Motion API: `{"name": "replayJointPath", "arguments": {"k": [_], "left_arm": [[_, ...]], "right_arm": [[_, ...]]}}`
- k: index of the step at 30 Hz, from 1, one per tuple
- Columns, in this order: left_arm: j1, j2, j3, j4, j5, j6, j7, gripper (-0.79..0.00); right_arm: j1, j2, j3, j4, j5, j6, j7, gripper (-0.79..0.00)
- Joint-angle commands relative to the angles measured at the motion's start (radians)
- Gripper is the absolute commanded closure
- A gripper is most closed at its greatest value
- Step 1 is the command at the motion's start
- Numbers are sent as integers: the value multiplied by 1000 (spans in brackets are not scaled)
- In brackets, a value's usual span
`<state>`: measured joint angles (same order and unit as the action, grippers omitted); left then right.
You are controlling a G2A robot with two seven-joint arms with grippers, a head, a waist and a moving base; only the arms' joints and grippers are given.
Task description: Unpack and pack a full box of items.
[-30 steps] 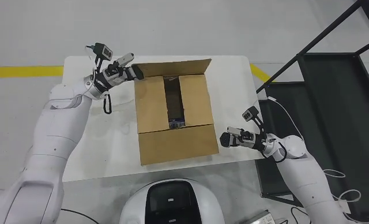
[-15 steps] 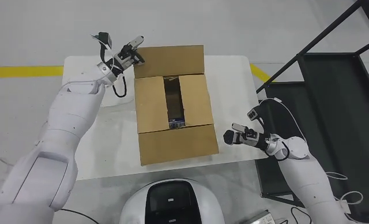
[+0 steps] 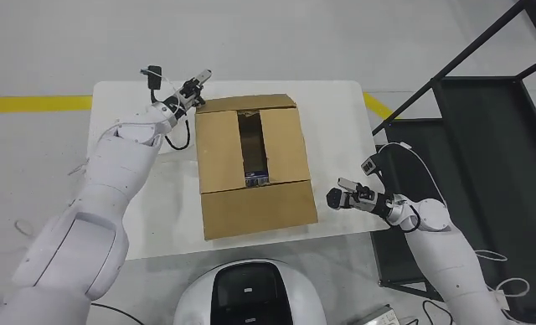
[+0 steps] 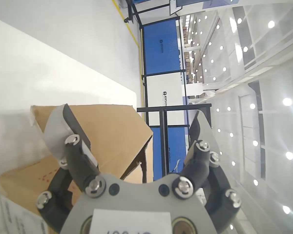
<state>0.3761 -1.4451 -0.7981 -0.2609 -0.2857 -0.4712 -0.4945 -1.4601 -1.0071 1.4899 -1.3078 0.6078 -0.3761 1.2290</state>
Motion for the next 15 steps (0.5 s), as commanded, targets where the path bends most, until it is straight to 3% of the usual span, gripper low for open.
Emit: {"name": "replayJointPath", "arguments": {"k": [1,8,15], "left_arm": [[1,0,3,11,22,-16,11,-785],[-2,17,-33,52,4,-90,-26,-785],[-13,73,-111,73,-61,-307,-25,-785]], "right_arm": [[0,0,-1,-6,-4,0,-3,-785],[-11,0,-13,-40,-23,2,-12,-785],[-10,-2,6,-92,3,-23,-89,-785]]}}
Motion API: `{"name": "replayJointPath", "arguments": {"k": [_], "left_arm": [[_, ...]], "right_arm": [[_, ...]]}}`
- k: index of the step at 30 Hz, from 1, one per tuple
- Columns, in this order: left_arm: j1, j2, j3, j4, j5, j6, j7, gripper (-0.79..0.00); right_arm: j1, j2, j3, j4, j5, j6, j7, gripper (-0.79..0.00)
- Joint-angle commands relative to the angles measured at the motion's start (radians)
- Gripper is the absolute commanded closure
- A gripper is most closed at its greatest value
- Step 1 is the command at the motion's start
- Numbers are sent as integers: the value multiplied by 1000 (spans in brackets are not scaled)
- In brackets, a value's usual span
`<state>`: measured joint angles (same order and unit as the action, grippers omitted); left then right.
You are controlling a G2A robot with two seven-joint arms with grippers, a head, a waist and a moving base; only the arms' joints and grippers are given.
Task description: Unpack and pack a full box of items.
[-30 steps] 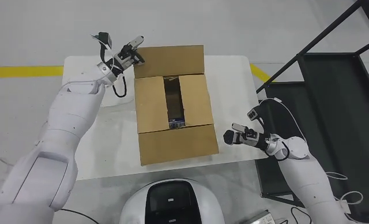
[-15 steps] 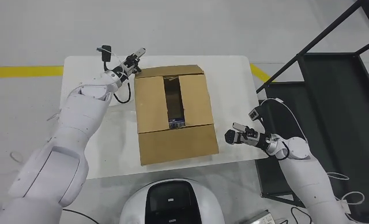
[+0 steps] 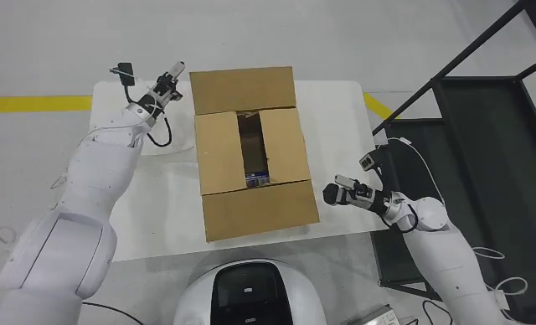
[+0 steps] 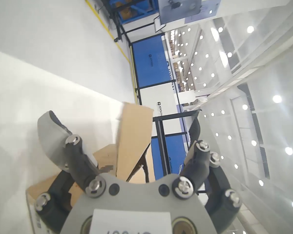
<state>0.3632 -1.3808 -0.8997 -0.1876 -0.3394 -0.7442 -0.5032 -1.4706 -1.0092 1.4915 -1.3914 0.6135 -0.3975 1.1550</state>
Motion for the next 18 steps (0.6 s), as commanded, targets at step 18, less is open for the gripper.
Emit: {"name": "replayJointPath", "arguments": {"k": [18], "left_arm": [[497,336,-296,-831,-151,101,-674,-785]], "right_arm": [[197,-37,-256,-257,-416,253,-363,-785]]}}
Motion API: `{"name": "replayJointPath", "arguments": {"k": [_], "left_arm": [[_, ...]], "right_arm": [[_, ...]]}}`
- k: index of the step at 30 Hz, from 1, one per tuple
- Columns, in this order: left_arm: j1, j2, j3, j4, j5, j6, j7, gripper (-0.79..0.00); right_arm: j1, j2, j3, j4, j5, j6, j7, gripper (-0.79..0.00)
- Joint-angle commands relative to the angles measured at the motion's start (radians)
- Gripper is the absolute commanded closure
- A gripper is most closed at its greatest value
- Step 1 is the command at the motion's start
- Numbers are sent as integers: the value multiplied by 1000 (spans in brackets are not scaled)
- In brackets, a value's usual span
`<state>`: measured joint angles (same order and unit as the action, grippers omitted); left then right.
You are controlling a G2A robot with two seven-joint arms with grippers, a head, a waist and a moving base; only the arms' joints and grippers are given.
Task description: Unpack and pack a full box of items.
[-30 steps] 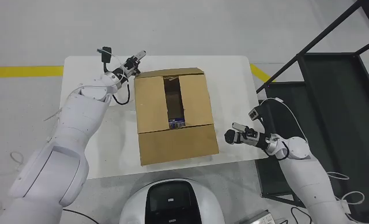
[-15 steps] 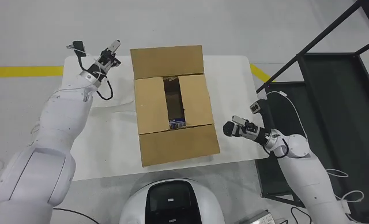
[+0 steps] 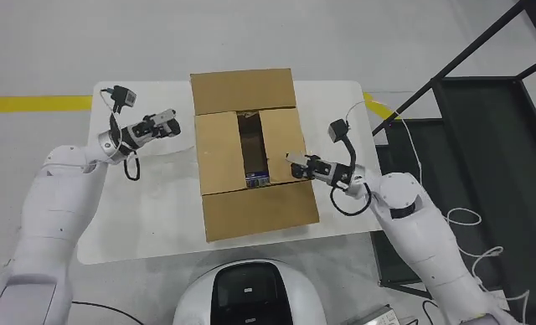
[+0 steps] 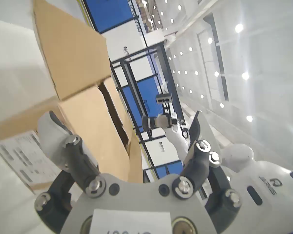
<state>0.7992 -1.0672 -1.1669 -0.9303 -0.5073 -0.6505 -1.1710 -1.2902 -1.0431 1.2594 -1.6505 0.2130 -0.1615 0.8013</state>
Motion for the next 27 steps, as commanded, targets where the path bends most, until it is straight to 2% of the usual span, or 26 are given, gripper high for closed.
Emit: {"name": "replayJointPath", "arguments": {"k": [1,4,7,21,27], "left_arm": [[105,41,-53,-143,26,16,-15,-785],[205,86,-111,-263,39,32,-31,-785],[268,117,-143,-337,17,53,-52,-785],[275,116,-141,-344,28,60,-30,-785],[300,116,-151,-346,67,52,65,-785]], "right_arm": [[35,-9,-51,6,-28,34,-19,-785],[88,-23,-111,29,-30,74,-38,-785],[93,-25,-115,33,-28,77,-39,-785],[91,-25,-126,31,-39,84,-36,-785],[203,-53,-235,80,-92,140,-41,-785]]}}
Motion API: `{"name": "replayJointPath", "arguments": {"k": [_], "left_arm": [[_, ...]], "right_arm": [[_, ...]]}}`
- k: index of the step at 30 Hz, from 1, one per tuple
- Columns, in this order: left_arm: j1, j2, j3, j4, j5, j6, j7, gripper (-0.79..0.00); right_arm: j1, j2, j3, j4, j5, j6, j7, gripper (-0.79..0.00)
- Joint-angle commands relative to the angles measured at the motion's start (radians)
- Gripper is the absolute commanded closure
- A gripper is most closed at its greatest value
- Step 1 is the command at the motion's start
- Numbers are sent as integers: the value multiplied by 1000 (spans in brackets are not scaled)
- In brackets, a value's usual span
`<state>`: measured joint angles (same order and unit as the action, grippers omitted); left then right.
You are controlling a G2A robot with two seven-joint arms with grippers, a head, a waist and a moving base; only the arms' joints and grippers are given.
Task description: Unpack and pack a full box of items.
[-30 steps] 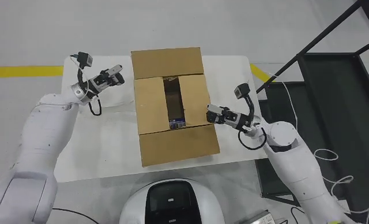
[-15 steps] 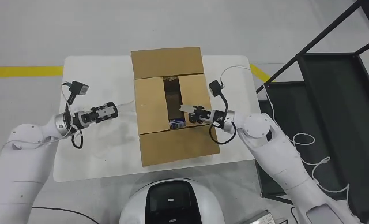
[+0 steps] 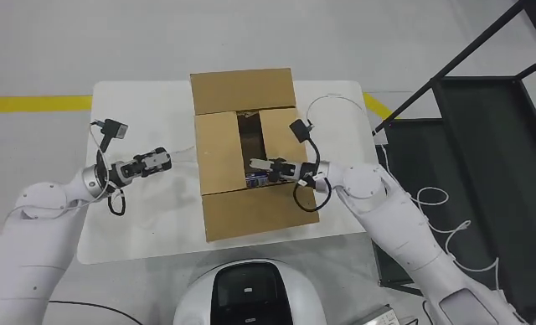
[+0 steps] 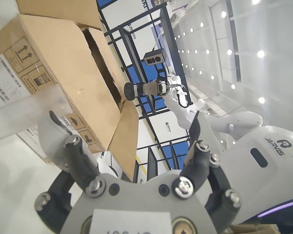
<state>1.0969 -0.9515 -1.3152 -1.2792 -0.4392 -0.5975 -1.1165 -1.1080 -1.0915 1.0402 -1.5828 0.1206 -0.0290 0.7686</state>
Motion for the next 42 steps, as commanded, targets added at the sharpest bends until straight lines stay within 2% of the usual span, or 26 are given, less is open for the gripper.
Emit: {"name": "replayJointPath", "arguments": {"k": [1,11,17,21,25,30,36,39,42], "left_arm": [[5,0,-5,2,0,-4,17,-785],[13,4,-31,-4,-16,-18,32,-785],[17,5,-61,-10,-56,-36,65,-785],[26,9,-108,-23,-108,-53,100,-785],[57,16,-164,-46,-156,-63,115,-785],[92,19,-201,-64,-216,-51,103,-785],[64,13,-144,-27,-243,17,12,-785],[9,1,-75,39,-163,49,31,-785],[-52,-16,-1,113,-98,65,69,-785]], "right_arm": [[41,-12,-35,26,3,15,-15,-785],[213,-88,-229,207,30,51,-13,-785],[244,-113,-239,218,210,-143,131,-785],[282,-136,-275,226,268,-171,173,-785],[327,-183,-359,232,266,-245,106,-785],[396,-256,-503,287,124,-225,-35,-785],[425,-316,-571,369,70,-216,-116,-785],[417,-319,-556,376,69,-221,-117,-785],[390,-302,-518,343,56,-229,-101,-785]]}}
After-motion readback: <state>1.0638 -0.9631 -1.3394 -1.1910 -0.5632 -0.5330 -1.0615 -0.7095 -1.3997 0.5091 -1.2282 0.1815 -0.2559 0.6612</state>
